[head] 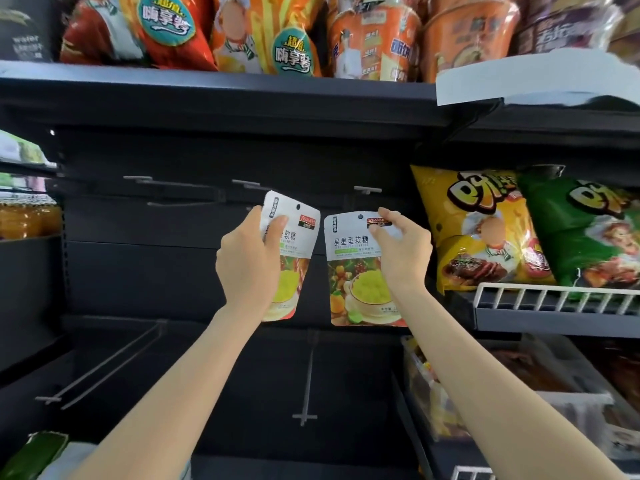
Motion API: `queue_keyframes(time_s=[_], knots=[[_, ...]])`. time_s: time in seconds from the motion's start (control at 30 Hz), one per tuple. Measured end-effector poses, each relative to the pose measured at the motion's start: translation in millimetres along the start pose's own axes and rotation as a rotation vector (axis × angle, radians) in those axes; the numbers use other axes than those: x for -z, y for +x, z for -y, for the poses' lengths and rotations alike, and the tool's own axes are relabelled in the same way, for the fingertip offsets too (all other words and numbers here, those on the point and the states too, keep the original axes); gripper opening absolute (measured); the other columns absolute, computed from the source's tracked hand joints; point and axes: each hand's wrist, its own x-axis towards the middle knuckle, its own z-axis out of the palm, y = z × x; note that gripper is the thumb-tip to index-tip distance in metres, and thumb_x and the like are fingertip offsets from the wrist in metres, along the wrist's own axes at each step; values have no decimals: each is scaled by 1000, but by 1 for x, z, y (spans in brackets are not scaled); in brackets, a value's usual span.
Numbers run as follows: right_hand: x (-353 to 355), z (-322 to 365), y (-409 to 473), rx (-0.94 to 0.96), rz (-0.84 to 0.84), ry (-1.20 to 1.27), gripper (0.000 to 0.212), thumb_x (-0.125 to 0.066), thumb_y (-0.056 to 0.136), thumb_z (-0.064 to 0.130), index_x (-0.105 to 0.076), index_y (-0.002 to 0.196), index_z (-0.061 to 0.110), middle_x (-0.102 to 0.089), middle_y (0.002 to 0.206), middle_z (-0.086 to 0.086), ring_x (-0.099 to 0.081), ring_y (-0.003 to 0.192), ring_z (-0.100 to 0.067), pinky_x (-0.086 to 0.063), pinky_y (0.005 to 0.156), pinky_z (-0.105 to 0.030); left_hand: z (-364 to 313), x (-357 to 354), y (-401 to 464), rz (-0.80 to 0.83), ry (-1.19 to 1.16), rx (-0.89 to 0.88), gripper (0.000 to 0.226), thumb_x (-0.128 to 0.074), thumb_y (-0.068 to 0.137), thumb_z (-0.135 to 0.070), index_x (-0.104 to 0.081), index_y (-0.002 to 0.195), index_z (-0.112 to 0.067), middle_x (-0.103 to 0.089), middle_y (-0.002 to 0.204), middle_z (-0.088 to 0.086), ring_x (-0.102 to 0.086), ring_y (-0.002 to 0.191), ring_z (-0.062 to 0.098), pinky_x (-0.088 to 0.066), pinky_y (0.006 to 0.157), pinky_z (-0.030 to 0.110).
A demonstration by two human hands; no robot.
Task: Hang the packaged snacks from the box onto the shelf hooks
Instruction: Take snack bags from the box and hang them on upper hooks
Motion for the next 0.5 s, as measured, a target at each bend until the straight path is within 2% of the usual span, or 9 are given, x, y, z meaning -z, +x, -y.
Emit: queue_keyframes(time_s=[0.07, 0.1, 0.17, 0.2, 0.23, 0.3, 0.37, 0.5], knots=[[0, -4, 3, 34, 19, -24, 34, -63, 90, 18, -62, 124, 23, -60, 113, 12, -62, 71, -10, -48, 58, -11, -4, -8, 0, -12, 12, 3, 31, -46, 96, -39, -58, 91, -10, -68, 87, 0, -58, 66, 20, -44, 58, 32], [-2, -7, 6, 57, 27, -47, 35, -62, 91, 16, -61, 125, 22, -60, 113, 12, -58, 64, -7, -44, 53, -10, -5, -11, 0, -15, 16, 0, 31, -46, 97, -39, -58, 92, -10, -68, 89, 0, -57, 65, 18, -42, 57, 31], [-9, -15, 13, 90, 51, -116, 38, -58, 93, 14, -57, 130, 21, -64, 119, 1, -49, 54, -5, -36, 47, -12, -6, -17, -1, -7, 35, -8, 30, -46, 97, -38, -58, 95, -11, -69, 90, 1, -55, 65, 16, -39, 58, 30], [-12, -19, 17, 95, 71, -157, 39, -56, 94, 13, -55, 133, 21, -62, 123, -4, -49, 55, -5, -37, 48, -13, -6, -20, 0, 3, 51, -8, 30, -45, 97, -37, -58, 96, -11, -69, 91, 1, -53, 65, 15, -37, 58, 29], [-16, -23, 21, 102, 92, -199, 41, -54, 95, 12, -51, 136, 20, -59, 128, -7, -51, 61, -5, -43, 52, -16, -7, -23, 0, 17, 71, 0, 29, -43, 98, -36, -58, 97, -11, -68, 92, 2, -50, 64, 14, -35, 58, 29], [-24, -30, 28, 120, 171, -292, 47, -49, 97, 10, -42, 142, 20, -50, 135, -12, -55, 82, -10, -54, 74, -26, -8, -30, 2, 60, 120, 42, 29, -37, 100, -34, -55, 97, -11, -64, 90, 1, -44, 62, 12, -29, 54, 27], [-31, -37, 38, 127, 259, -369, 55, -47, 97, 6, -31, 147, 21, -41, 138, -15, -55, 103, -20, -50, 92, -31, -6, -38, 3, 103, 147, 68, 29, -32, 102, -31, -52, 97, -10, -62, 91, 1, -45, 64, 15, -28, 50, 27], [-46, -51, 63, 95, 406, -470, 67, -45, 94, -3, -19, 151, 22, -25, 146, -17, -43, 126, -30, -39, 100, -32, 4, -53, 6, 156, 149, 67, 29, -31, 102, -31, -52, 95, -12, -67, 92, 6, -55, 70, 23, -34, 56, 31]])
